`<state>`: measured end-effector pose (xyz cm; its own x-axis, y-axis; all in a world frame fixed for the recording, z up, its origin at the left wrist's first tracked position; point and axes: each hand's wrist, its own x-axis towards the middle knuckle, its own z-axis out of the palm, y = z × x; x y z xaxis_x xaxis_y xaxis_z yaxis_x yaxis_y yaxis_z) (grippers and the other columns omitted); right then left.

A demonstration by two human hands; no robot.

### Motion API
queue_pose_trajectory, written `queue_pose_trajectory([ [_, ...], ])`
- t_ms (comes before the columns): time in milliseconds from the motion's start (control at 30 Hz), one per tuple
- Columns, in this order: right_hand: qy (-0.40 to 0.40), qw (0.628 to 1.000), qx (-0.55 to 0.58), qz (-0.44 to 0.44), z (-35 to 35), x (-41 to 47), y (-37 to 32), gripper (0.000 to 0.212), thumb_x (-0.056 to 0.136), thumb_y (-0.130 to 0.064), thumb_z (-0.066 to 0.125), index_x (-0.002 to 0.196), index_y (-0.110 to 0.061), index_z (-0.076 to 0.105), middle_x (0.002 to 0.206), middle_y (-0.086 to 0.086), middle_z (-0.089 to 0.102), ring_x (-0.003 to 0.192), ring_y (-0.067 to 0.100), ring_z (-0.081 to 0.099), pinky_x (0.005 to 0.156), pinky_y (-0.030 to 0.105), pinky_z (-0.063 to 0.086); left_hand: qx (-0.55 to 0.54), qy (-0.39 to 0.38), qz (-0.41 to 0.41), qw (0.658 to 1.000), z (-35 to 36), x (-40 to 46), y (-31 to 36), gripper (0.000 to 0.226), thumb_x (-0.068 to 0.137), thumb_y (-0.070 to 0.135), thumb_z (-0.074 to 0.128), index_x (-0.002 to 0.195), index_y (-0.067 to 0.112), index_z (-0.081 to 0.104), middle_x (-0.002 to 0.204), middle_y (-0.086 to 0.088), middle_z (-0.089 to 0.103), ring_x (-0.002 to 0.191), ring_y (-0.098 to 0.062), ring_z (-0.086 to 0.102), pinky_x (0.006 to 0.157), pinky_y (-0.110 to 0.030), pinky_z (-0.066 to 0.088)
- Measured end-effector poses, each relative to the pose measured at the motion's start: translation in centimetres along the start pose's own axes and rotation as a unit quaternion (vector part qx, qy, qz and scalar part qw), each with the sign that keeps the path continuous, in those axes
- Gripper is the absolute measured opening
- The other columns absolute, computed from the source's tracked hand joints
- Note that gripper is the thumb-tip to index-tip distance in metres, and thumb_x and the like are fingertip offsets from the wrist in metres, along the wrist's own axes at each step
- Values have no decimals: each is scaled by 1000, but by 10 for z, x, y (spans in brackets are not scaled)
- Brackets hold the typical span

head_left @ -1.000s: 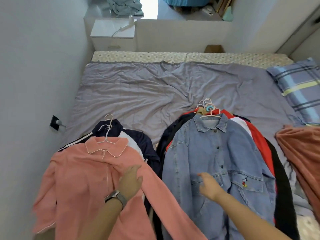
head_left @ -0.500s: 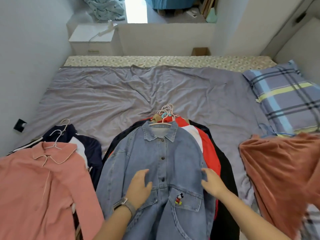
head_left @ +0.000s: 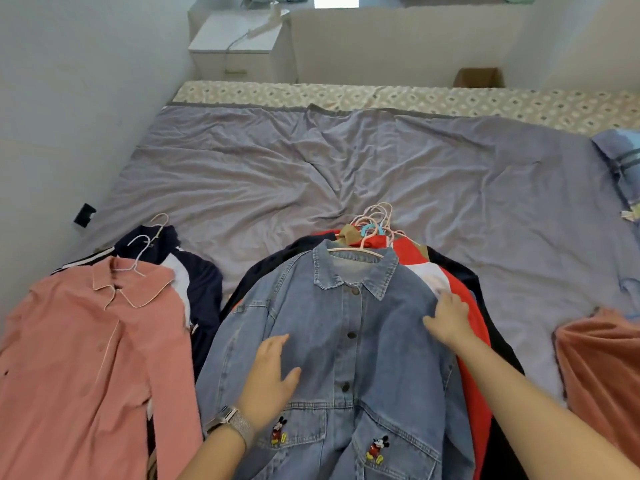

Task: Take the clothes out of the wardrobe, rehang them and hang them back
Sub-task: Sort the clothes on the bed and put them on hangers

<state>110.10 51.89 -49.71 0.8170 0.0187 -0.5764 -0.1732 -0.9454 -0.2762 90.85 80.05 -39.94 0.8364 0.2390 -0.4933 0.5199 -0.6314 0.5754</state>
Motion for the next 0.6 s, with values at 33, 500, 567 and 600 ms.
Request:
queue_pose_trajectory([
  [33, 7, 1000, 14, 3, 2, 13, -5, 72, 77, -27, 62, 140, -6, 34, 136, 17, 45, 123, 39, 40, 100, 41, 33, -5, 5, -6, 1000, 1, 2, -4, 57, 94, 20, 54, 144, 16, 27, 147, 5, 26, 135, -8, 29, 110, -19, 22],
  [500, 107, 980, 115, -119, 0, -37, -82, 59, 84, -61, 56, 59, -8, 51, 58, 5, 57, 60, 24, 56, 49, 32, 33, -42, 66, -11, 997, 6, -1, 3, 48, 94, 19, 53, 139, 19, 35, 136, 8, 35, 130, -8, 36, 111, -23, 27],
  [567, 93, 975, 155, -132, -2, -69, -75, 64, 82, -57, 62, 52, -1, 50, 47, 7, 50, 48, 20, 49, 46, 31, 30, -46, 95, 16, 994, 2, -7, 9, 47, 93, 17, 54, 137, 17, 38, 134, 8, 38, 127, -6, 37, 112, -29, 30],
  [600, 83, 970, 181, -137, -6, -86, -69, 64, 80, -54, 65, 49, -2, 46, 42, 5, 44, 43, 15, 43, 44, 28, 28, -45, 116, 33, 992, -2, -10, 12, 47, 93, 17, 55, 138, 17, 38, 134, 7, 39, 126, -4, 37, 111, -29, 30],
])
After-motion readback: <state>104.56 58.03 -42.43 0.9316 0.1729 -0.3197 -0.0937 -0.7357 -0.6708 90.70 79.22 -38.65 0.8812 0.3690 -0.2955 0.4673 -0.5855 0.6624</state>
